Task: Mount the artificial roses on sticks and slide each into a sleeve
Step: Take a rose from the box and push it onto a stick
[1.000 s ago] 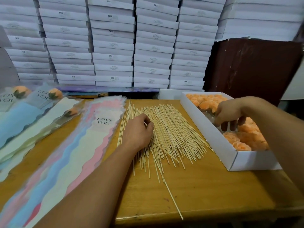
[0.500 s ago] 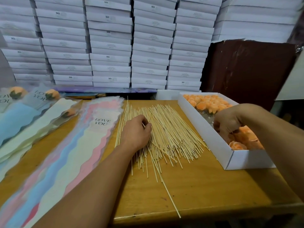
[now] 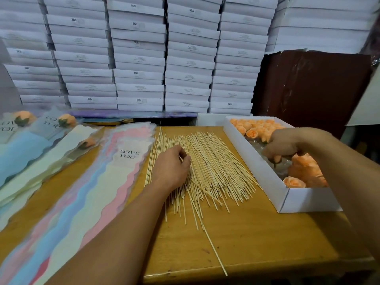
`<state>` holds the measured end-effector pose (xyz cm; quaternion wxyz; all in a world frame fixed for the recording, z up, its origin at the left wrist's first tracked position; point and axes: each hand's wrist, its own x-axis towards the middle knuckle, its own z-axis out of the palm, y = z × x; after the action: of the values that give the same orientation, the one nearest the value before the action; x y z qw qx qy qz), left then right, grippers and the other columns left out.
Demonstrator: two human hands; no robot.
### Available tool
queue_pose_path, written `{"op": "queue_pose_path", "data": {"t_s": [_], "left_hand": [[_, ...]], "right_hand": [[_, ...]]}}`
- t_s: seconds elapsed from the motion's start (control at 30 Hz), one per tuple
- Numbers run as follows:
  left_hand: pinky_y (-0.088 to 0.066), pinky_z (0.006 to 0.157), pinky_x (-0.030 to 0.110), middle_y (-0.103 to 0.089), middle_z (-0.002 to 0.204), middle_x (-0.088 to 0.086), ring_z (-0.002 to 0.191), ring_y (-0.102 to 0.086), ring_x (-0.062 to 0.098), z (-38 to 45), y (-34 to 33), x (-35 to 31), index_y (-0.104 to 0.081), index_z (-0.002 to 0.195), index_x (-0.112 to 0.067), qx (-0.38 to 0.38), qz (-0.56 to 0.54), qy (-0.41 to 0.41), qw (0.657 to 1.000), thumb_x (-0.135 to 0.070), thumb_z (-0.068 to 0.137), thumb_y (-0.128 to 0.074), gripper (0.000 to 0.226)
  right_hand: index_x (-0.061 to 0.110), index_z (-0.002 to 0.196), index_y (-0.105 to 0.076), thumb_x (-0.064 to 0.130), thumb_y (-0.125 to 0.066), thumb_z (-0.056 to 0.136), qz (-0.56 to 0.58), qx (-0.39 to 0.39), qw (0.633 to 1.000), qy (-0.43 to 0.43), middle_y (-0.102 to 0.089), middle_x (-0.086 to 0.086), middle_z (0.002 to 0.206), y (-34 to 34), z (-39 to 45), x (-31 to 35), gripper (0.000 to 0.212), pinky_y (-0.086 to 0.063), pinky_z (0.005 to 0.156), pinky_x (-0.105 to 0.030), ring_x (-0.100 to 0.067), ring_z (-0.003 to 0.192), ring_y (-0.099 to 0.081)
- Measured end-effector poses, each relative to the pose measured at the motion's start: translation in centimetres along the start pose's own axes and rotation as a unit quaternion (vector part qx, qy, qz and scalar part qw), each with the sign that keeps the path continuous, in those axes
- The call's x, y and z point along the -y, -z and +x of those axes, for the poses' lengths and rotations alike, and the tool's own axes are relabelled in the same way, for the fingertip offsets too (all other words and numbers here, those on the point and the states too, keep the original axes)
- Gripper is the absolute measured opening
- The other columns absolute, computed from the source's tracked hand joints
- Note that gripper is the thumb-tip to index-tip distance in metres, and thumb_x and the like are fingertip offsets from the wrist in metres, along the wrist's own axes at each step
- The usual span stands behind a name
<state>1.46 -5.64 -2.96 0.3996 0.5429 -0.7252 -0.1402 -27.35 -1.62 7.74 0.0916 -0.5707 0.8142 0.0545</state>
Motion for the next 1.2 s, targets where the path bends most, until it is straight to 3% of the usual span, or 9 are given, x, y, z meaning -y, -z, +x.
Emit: {"op": "queue_pose_path", "data": {"t_s": [0.13, 0.3, 0.37, 0.5, 0.63, 0.77, 0.97, 1.1, 1.2], "left_hand": [[-0.057, 0.074, 0.040, -0.064, 0.082, -0.007, 0.074, -0.060, 0.011, 0.0, 0.0, 0.0, -0.065, 0.094, -0.020, -0.001, -0.004, -0.003, 1.000, -0.030, 0.096, -0.061, 0.011], [-0.053, 0.065, 0.032, -0.061, 0.075, -0.009, 0.068, -0.058, 0.009, -0.1, 0.0, -0.1, -0.061, 0.088, -0.024, -0.004, -0.032, -0.014, 0.999, -0.035, 0.097, -0.060, 0.014], [-0.047, 0.060, 0.028, -0.060, 0.073, -0.010, 0.066, -0.057, 0.007, -0.2, 0.0, -0.1, -0.060, 0.084, -0.025, -0.002, -0.055, -0.024, 0.998, -0.033, 0.096, -0.062, 0.014], [-0.045, 0.057, 0.024, -0.061, 0.070, -0.007, 0.061, -0.055, 0.007, -0.3, 0.1, -0.2, -0.061, 0.083, -0.024, 0.003, -0.094, -0.048, 0.994, -0.032, 0.094, -0.066, 0.015], [-0.048, 0.060, 0.013, -0.064, 0.078, -0.009, 0.070, -0.059, 0.000, -0.5, 0.4, -0.4, -0.065, 0.099, -0.023, 0.023, -0.135, -0.080, 0.987, -0.035, 0.088, -0.073, 0.018], [-0.055, 0.076, 0.021, -0.068, 0.095, -0.014, 0.085, -0.064, 0.000, -0.6, 0.6, -0.7, -0.066, 0.113, -0.024, 0.045, -0.151, -0.101, 0.982, -0.034, 0.082, -0.080, 0.035], [-0.057, 0.079, 0.041, -0.071, 0.089, -0.003, 0.082, -0.066, 0.014, -0.6, 0.5, -0.7, -0.069, 0.104, -0.018, 0.043, -0.154, -0.084, 0.984, -0.028, 0.082, -0.081, 0.026], [-0.056, 0.072, 0.035, -0.068, 0.083, -0.006, 0.075, -0.063, 0.009, -0.6, 0.5, -0.7, -0.068, 0.098, -0.019, 0.036, -0.149, -0.086, 0.984, -0.028, 0.082, -0.081, 0.023], [-0.051, 0.064, 0.030, -0.065, 0.078, -0.007, 0.069, -0.059, 0.009, -0.5, 0.4, -0.5, -0.068, 0.096, -0.019, 0.029, -0.148, -0.083, 0.985, -0.026, 0.084, -0.078, 0.017]], "right_hand": [[0.021, 0.078, -0.061, 0.062, -0.058, 0.083, -0.025, -0.139, 0.990, -0.010, -0.065, 0.000, 0.082, 0.8, 0.0, 1.5, 0.042, -0.056, 0.074, -0.039, -0.020, 0.078, -0.064], [0.022, 0.089, -0.063, 0.052, -0.057, 0.075, -0.006, -0.240, 0.970, 0.044, -0.063, 0.004, 0.076, 0.8, -1.2, 5.4, 0.033, -0.034, 0.054, -0.028, -0.017, 0.067, -0.058], [0.023, 0.094, -0.063, 0.050, -0.055, 0.076, 0.015, -0.229, 0.970, 0.081, -0.062, 0.006, 0.078, 0.5, -1.8, 7.1, 0.034, -0.034, 0.054, -0.028, -0.015, 0.070, -0.057], [0.019, 0.091, -0.065, 0.051, -0.057, 0.080, 0.085, -0.192, 0.968, 0.138, -0.065, 0.002, 0.080, -0.8, -2.4, 10.2, 0.035, -0.052, 0.067, -0.034, -0.018, 0.075, -0.062], [0.014, 0.069, -0.065, 0.041, -0.066, 0.078, 0.219, -0.165, 0.947, 0.166, -0.058, 0.004, 0.058, -2.5, -2.2, 12.5, 0.029, -0.036, 0.049, -0.026, -0.015, 0.052, -0.052], [0.015, 0.065, -0.064, 0.035, -0.069, 0.076, 0.350, -0.126, 0.912, 0.173, -0.065, 0.003, 0.061, -4.2, -1.7, 14.0, 0.023, -0.032, 0.043, -0.024, -0.009, 0.045, -0.045], [0.022, 0.042, -0.052, 0.030, -0.069, 0.077, 0.410, -0.072, 0.889, 0.191, -0.042, 0.011, 0.039, -5.9, -0.9, 14.3, 0.039, -0.026, 0.036, -0.020, -0.006, 0.031, -0.032], [0.018, 0.056, -0.058, 0.032, -0.070, 0.083, 0.429, -0.058, 0.874, 0.219, -0.048, 0.009, 0.046, -6.3, -0.6, 13.8, 0.032, -0.026, 0.037, -0.021, -0.006, 0.038, -0.035], [0.019, 0.076, -0.068, 0.045, -0.069, 0.088, 0.452, -0.038, 0.857, 0.244, -0.058, 0.009, 0.062, -6.8, -0.6, 13.4, 0.028, -0.030, 0.039, -0.020, -0.003, 0.045, -0.043]]}}
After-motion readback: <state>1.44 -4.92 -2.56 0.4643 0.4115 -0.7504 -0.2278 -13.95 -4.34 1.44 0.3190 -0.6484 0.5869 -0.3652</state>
